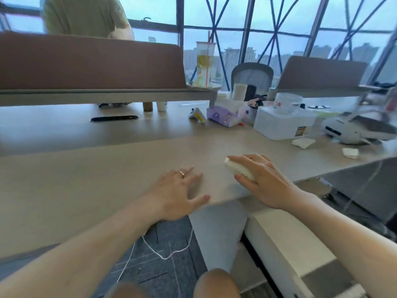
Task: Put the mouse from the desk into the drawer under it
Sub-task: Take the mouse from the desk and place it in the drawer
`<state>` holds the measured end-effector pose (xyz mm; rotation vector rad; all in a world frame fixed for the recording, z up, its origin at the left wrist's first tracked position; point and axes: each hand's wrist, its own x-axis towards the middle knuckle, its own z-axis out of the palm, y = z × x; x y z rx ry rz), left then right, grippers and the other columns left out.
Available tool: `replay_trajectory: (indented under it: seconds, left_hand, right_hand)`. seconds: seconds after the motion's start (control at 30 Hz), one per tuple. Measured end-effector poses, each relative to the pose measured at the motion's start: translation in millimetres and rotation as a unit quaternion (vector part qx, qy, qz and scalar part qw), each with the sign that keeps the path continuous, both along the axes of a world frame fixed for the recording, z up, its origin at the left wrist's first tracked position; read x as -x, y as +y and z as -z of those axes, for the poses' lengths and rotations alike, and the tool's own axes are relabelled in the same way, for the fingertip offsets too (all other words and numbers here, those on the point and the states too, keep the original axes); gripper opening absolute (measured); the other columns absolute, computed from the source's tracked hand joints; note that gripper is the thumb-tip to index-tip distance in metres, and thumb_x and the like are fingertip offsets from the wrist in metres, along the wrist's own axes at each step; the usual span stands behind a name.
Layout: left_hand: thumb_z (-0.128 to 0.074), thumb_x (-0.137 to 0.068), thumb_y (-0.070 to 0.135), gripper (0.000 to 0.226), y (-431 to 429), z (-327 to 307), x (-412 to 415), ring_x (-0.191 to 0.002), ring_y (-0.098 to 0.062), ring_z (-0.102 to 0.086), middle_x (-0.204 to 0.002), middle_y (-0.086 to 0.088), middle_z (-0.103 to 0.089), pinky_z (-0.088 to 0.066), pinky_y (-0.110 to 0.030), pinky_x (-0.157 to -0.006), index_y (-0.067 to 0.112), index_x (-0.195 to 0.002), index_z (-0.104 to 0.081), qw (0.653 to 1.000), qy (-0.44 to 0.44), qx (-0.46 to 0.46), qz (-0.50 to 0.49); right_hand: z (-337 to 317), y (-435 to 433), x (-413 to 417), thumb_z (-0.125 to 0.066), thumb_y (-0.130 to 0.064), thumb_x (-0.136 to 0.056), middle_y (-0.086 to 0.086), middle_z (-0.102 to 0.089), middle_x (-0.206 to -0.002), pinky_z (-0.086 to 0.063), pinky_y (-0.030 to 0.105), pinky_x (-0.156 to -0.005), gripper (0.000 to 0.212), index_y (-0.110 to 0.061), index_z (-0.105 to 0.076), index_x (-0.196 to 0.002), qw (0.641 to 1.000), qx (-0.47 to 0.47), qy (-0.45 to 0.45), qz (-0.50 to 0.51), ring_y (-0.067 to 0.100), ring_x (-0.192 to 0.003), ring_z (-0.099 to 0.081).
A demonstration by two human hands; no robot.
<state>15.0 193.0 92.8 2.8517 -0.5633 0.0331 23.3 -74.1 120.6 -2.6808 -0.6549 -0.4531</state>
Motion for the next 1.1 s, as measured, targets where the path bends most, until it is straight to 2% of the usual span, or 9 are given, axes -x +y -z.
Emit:
replay_trajectory:
  seconds: [0.2,0.3,0.43,0.57,0.63,0.73,0.8,0.97,1.1]
  left_hand:
    - [-0.008,-0.074,0.086,0.095,-7,7,5,-0.152,-0.021,-0.023,-0.167,0.006,-0.025,-0.016,-0.045,-0.122,0.042,-0.156,-0.026,0.999,-0.020,-0.036,-0.021]
    - [-0.016,-0.085,0.077,0.083,-17,9,9,-0.140,-0.025,-0.044,-0.157,0.003,-0.044,-0.035,-0.045,-0.114,0.032,-0.149,-0.045,0.997,-0.082,-0.006,-0.009]
    - [-0.042,-0.096,0.053,0.055,-69,18,30,-0.127,-0.023,-0.056,-0.143,0.001,-0.058,-0.045,-0.040,-0.106,0.021,-0.138,-0.057,0.967,-0.182,0.017,0.176]
    - [-0.057,-0.096,0.044,0.053,-136,44,46,-0.141,-0.019,-0.041,-0.149,0.000,-0.052,-0.032,-0.039,-0.117,0.019,-0.142,-0.054,0.931,-0.210,0.018,0.297]
    - [-0.057,-0.095,0.050,0.065,-159,57,46,-0.145,-0.020,-0.031,-0.156,-0.002,-0.043,-0.025,-0.042,-0.120,0.018,-0.149,-0.045,0.948,-0.173,0.025,0.265]
    - [-0.051,-0.089,0.070,0.096,-179,76,34,-0.153,-0.018,-0.004,-0.169,-0.002,-0.011,0.001,-0.037,-0.125,0.019,-0.161,-0.013,0.984,-0.049,0.029,0.171]
    - [-0.047,-0.083,0.081,0.111,-187,86,25,-0.153,-0.015,0.009,-0.170,0.001,0.005,0.010,-0.035,-0.122,0.019,-0.162,0.002,0.991,-0.005,0.014,0.136]
    - [-0.040,-0.072,0.093,0.128,-198,108,15,-0.153,-0.015,0.017,-0.170,0.000,0.015,0.015,-0.038,-0.122,0.017,-0.160,0.013,0.993,-0.038,0.006,0.109]
    - [-0.037,-0.066,0.097,0.133,-200,117,14,-0.154,-0.016,0.017,-0.169,0.000,0.017,0.010,-0.043,-0.123,0.019,-0.159,0.017,0.992,-0.074,0.002,0.104]
  right_hand:
    - [15,-59,55,-0.050,-0.043,-0.097,0.000,-0.054,-0.137,-0.037,0.035,-0.102,0.049,-0.039,-0.044,-0.145,0.999,-0.007,-0.001,0.045,0.023,-0.122,-0.046]
    - [33,-99,83,-0.048,-0.045,-0.098,-0.005,-0.051,-0.139,-0.039,0.033,-0.098,0.051,-0.041,-0.038,-0.148,0.997,-0.002,0.009,0.078,0.016,-0.122,-0.042]
    - [63,-150,108,-0.050,-0.046,-0.097,-0.008,-0.051,-0.138,-0.043,0.036,-0.095,0.062,-0.047,-0.024,-0.153,0.990,-0.013,0.051,0.134,0.012,-0.118,-0.043]
    - [86,-177,115,-0.056,-0.047,-0.093,-0.006,-0.055,-0.137,-0.042,0.040,-0.099,0.074,-0.045,-0.016,-0.155,0.978,-0.030,0.083,0.190,0.014,-0.117,-0.046]
    - [94,-181,113,-0.059,-0.045,-0.092,-0.004,-0.055,-0.139,-0.040,0.041,-0.103,0.078,-0.042,-0.015,-0.156,0.971,-0.039,0.105,0.210,0.016,-0.121,-0.045]
    - [108,-181,109,-0.064,-0.041,-0.090,-0.001,-0.049,-0.147,-0.036,0.043,-0.111,0.082,-0.042,-0.015,-0.156,0.960,-0.054,0.133,0.241,0.020,-0.134,-0.042]
    - [117,-179,104,-0.066,-0.042,-0.088,0.000,-0.049,-0.145,-0.040,0.041,-0.108,0.084,-0.044,-0.015,-0.155,0.953,-0.065,0.150,0.257,0.021,-0.132,-0.046]
    - [128,-179,84,-0.064,-0.048,-0.085,0.000,-0.054,-0.122,-0.052,0.037,-0.087,0.078,-0.034,-0.024,-0.151,0.938,-0.022,0.196,0.286,0.023,-0.106,-0.056]
    - [129,-180,60,-0.064,-0.048,-0.084,0.004,-0.055,-0.112,-0.053,0.040,-0.083,0.047,-0.024,-0.047,-0.120,0.921,0.038,0.235,0.309,0.024,-0.094,-0.056]
